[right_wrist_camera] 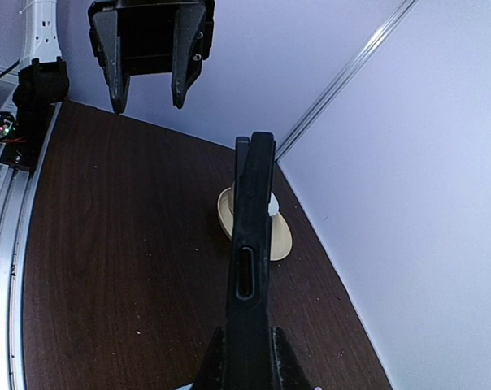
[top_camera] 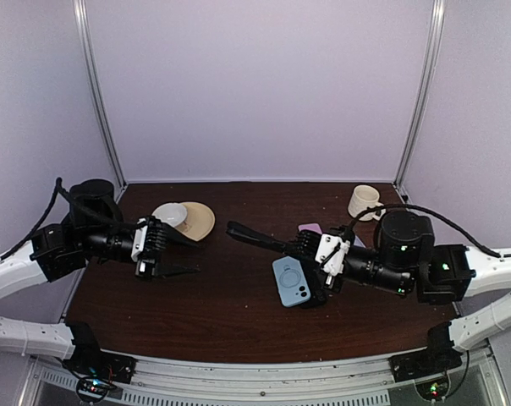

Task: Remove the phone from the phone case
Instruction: Pass from the right arm to the left

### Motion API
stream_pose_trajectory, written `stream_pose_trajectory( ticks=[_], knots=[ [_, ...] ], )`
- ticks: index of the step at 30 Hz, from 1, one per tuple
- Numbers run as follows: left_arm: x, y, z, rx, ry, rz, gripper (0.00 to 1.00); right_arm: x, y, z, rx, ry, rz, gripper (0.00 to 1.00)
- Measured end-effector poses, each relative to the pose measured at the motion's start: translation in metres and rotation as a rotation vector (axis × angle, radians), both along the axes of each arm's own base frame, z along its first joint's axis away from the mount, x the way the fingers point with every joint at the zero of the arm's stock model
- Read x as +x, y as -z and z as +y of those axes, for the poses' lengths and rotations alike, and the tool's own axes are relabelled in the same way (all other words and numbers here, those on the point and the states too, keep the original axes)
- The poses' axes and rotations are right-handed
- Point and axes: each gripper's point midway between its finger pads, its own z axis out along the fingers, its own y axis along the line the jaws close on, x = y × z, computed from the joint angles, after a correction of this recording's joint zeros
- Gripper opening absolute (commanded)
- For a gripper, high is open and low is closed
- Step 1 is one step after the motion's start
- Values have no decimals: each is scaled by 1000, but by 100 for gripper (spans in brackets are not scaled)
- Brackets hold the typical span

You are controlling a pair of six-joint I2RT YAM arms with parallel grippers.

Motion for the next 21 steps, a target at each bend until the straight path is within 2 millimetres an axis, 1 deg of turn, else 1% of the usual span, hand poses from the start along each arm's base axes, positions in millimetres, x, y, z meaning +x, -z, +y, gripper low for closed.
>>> stream_pose_trajectory(
  ticks=[4, 16, 21],
  knots=[
    [-6, 2, -2, 0, 44, 12, 44, -7, 0, 3, 22, -43, 23, 0],
    [-16, 5, -5, 1, 114, 46, 44, -27, 0, 14, 49, -169, 59, 0],
    [-18, 7, -6, 4, 131, 63, 44, -33, 4, 18, 39, -204, 70, 0]
  ],
)
